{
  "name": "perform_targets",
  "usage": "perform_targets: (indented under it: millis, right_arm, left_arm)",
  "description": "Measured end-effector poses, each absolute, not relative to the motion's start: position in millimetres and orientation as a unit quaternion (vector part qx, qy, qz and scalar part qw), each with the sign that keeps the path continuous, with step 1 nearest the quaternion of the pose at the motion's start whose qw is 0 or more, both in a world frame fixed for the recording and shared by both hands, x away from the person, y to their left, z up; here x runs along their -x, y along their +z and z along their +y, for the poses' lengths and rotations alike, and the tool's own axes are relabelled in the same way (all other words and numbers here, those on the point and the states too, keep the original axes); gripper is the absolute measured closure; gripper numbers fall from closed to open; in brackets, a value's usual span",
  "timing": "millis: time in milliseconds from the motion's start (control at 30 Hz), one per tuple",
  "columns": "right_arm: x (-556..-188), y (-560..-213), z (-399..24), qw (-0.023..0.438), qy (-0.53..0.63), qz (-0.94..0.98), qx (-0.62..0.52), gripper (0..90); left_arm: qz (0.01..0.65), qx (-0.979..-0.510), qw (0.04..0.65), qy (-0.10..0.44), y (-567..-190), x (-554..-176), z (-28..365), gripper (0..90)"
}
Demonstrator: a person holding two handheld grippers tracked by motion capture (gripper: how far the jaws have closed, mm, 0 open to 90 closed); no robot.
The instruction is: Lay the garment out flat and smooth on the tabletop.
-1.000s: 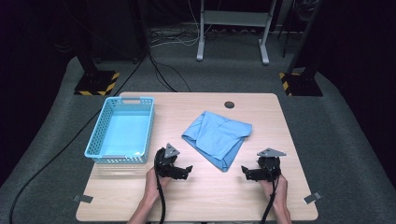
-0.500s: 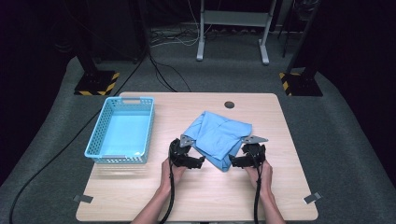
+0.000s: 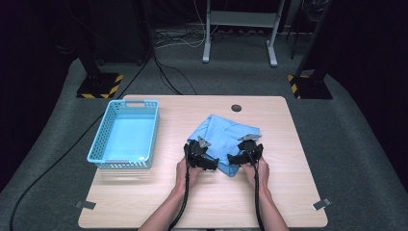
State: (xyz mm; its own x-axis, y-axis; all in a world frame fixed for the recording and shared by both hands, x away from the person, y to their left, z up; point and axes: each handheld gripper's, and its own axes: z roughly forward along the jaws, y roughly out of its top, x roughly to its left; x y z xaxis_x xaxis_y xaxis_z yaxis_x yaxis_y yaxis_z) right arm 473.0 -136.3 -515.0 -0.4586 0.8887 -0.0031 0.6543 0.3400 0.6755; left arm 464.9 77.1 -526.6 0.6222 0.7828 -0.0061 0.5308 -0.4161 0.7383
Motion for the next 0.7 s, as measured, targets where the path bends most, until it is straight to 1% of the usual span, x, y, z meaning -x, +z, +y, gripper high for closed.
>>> perform_targets:
  millis: [167, 467, 700]
  right_arm:
    - [-473, -521, -134, 0.181, 0.308, 0.795, -0.49, 2.2]
    - [-463, -524, -135, 0.192, 0.32, 0.783, -0.498, 2.9]
    - [-448, -526, -135, 0.198, 0.329, 0.78, -0.495, 3.1]
  left_arm:
    - [0.393, -0.833, 0.35, 0.171, -528, -465, 74, 0.2]
    - [0.397, -0.831, 0.35, 0.168, -528, -462, 74, 0.3]
    - [0.401, -0.83, 0.35, 0.168, -528, -449, 74, 0.5]
